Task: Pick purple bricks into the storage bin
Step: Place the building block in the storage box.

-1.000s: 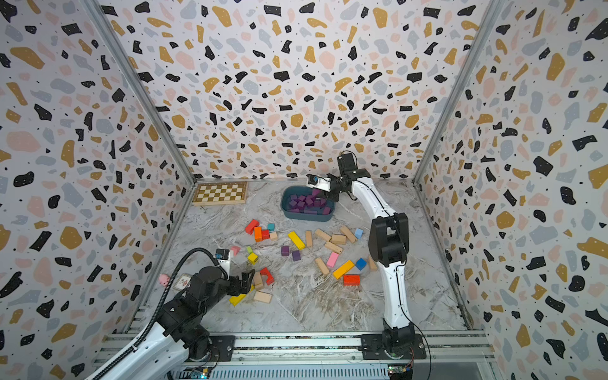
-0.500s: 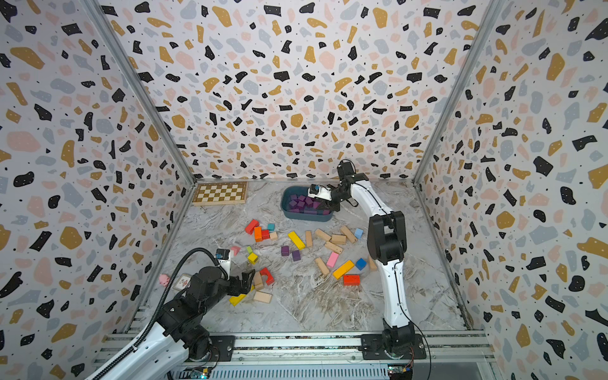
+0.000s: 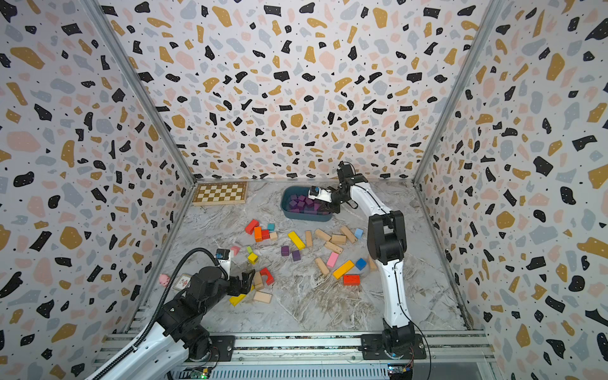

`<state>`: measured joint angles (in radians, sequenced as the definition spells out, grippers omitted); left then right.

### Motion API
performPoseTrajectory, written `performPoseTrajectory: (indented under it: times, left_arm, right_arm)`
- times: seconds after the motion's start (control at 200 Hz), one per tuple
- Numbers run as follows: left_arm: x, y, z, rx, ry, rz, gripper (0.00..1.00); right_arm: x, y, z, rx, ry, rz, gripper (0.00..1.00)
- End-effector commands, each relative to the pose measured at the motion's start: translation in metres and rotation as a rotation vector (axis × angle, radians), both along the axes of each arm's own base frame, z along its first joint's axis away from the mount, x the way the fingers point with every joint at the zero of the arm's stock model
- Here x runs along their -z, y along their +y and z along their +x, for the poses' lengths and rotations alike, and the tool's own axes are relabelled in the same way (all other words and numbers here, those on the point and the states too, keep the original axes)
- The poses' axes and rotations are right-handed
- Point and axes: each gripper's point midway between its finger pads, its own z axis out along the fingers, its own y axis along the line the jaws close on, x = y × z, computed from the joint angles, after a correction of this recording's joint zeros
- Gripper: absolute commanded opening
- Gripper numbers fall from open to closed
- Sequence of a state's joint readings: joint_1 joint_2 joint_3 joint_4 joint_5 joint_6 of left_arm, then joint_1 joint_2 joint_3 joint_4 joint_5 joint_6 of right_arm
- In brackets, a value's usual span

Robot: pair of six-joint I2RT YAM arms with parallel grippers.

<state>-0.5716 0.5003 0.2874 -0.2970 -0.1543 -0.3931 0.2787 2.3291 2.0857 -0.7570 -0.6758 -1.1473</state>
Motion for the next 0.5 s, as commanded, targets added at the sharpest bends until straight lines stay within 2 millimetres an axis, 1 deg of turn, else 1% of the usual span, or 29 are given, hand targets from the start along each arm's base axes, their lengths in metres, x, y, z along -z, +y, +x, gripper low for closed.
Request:
performPoseTrajectory:
  times: [0.0,0.25,0.496]
  left_arm:
    - [-0.003,-0.003,0.002,0.010,-0.028,-0.010,0.99]
    - [-0.003,-0.003,0.002,0.011,-0.028,-0.011,0.99]
    - [-0.003,-0.002,0.002,0.010,-0.027,-0.009,0.99]
  right_arm:
    - [-0.005,-0.005,0.003,0.026,-0.004,0.002,0.19]
    - [0.000,-0.007,0.008,0.026,-0.024,-0.018,0.21]
    - [0.008,-0.007,0.008,0.024,-0.009,-0.019,0.23]
